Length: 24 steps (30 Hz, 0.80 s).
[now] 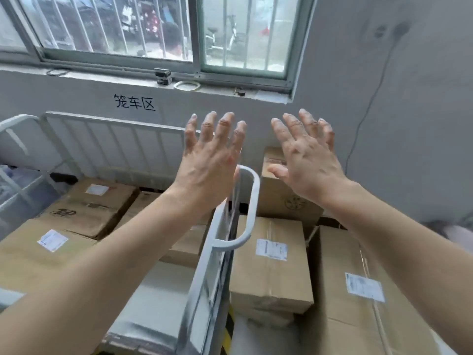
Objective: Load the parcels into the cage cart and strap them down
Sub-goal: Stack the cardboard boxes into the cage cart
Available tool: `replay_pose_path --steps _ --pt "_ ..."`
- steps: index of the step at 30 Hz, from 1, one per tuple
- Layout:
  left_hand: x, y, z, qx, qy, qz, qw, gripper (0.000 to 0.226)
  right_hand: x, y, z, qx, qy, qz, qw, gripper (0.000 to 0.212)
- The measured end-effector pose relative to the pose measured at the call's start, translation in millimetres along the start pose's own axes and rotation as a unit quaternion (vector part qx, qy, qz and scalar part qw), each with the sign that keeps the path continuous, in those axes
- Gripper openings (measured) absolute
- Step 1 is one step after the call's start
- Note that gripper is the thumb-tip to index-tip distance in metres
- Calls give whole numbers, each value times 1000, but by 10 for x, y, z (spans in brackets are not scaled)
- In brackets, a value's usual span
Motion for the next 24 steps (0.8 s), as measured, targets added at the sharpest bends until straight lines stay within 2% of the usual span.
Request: replay_pose_path --steps 8,12,18,24 --pt "-605 -131 -1851 102 77 -30 991 73 -449 1277 -1563 145 38 12 989 81" --pt "-862 -142 -2715 119 104 -29 987 72 -593 1865 -2263 185 39 25 982 81" --pt "-927 -63 -3771 113 123 26 986 69 -547 2541 -3103 186 4 36 982 77" --pt "-508 155 -4350 72 152 133 977 63 -86 2987 -3773 213 -30 105 971 73"
Point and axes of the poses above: each hand's wrist, its own y-axis away from the middle knuckle, its own x-axis out of the palm, z = x × y, the point moved 7 cm from there along -y, towards the middle knuckle, and after that the axes turned 15 degrees about -y, right-handed, at the moved point
